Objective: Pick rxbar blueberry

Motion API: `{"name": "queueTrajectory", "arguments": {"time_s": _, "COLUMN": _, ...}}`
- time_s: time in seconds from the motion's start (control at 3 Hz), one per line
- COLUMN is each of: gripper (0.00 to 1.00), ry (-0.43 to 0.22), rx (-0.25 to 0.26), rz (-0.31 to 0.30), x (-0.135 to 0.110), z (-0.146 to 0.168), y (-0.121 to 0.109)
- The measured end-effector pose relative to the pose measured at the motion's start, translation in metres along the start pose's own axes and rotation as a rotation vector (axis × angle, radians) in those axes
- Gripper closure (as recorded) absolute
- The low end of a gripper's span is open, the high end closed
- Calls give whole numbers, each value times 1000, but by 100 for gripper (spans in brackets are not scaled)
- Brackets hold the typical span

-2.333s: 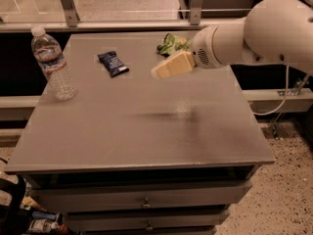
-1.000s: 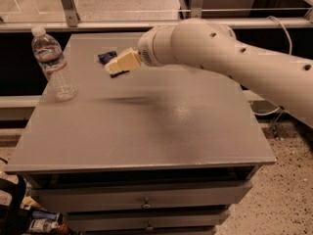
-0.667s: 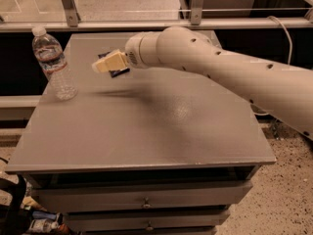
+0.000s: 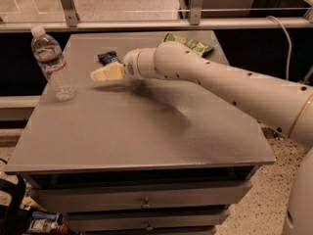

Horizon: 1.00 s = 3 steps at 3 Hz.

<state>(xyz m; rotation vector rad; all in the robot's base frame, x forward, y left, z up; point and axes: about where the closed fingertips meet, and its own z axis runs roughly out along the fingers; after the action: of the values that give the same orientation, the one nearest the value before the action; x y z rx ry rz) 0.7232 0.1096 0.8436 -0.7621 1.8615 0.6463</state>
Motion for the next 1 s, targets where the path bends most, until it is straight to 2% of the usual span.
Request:
{"name": "queueTrajectory", "arguments": {"time_s": 0.33, "gripper": 0, "ry": 26, "rx": -10, "rz": 29, "x": 20, "z": 11, "y": -3}}
{"name": "queueTrajectory", "arguments": {"time_s": 0.67, "gripper": 27, "ry": 27, "rx": -11, "rz": 30, "x": 16, "z": 10, "y": -2}}
{"name": "queueTrajectory", "arguments": {"time_s": 1.0, "gripper": 49, "ry": 27, "rx": -11, "rz": 30, "x": 13, "z": 8, "y": -2}}
